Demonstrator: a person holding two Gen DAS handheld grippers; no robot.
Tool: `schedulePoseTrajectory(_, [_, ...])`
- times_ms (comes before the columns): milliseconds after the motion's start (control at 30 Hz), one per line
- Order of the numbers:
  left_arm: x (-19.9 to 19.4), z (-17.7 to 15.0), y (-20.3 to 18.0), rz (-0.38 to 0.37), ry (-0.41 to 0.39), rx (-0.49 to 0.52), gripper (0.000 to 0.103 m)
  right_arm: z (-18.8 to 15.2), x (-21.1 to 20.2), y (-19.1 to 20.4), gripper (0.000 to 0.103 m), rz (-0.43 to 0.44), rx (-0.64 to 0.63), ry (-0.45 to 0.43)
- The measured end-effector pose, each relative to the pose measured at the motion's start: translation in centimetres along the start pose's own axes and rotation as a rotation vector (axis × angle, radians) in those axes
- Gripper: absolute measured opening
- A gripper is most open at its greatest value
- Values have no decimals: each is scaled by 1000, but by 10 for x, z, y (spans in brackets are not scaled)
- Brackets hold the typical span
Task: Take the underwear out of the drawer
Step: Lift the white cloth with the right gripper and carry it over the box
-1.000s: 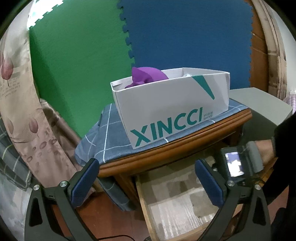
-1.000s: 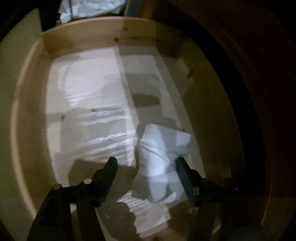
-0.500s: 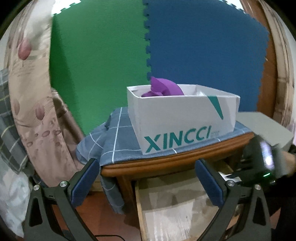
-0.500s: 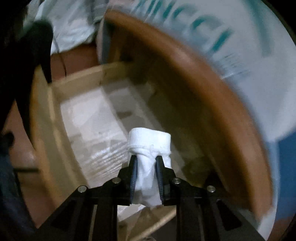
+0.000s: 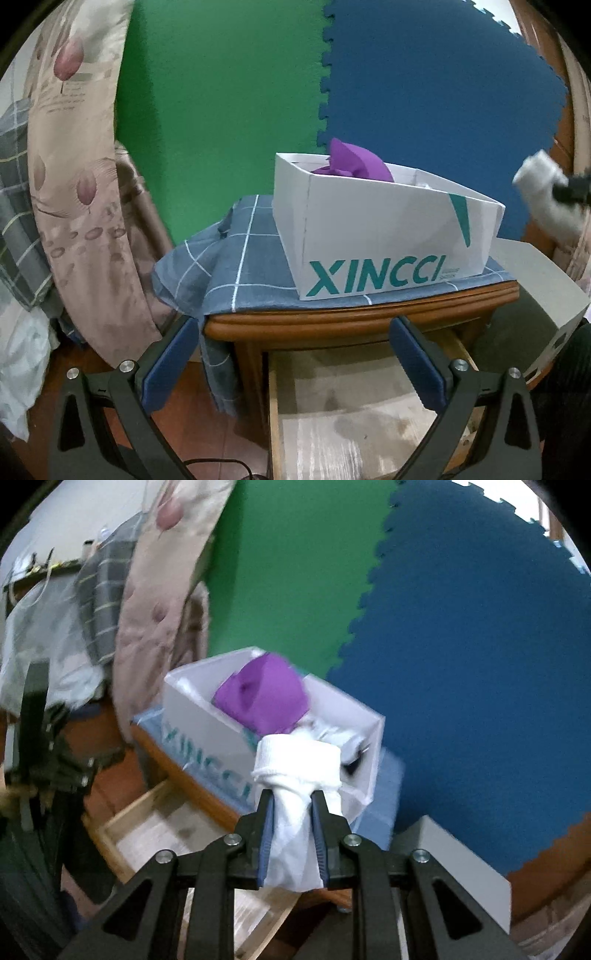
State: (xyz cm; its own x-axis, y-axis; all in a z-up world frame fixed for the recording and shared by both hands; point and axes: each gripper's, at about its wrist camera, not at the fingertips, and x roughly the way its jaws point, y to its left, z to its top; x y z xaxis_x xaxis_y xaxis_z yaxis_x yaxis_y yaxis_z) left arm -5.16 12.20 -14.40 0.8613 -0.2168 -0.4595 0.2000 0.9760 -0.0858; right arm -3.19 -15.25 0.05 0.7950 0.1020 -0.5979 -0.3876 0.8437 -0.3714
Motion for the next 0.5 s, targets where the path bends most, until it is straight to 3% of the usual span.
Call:
schedulePoseTrajectory(267, [1,1,22,-9,12,-124,102,34,-30,-22,20,-97,26,-41])
schedulePoseTrajectory(500, [1,1,26,-10,20,-148,102,42,-47,-32,20,-180,27,-66])
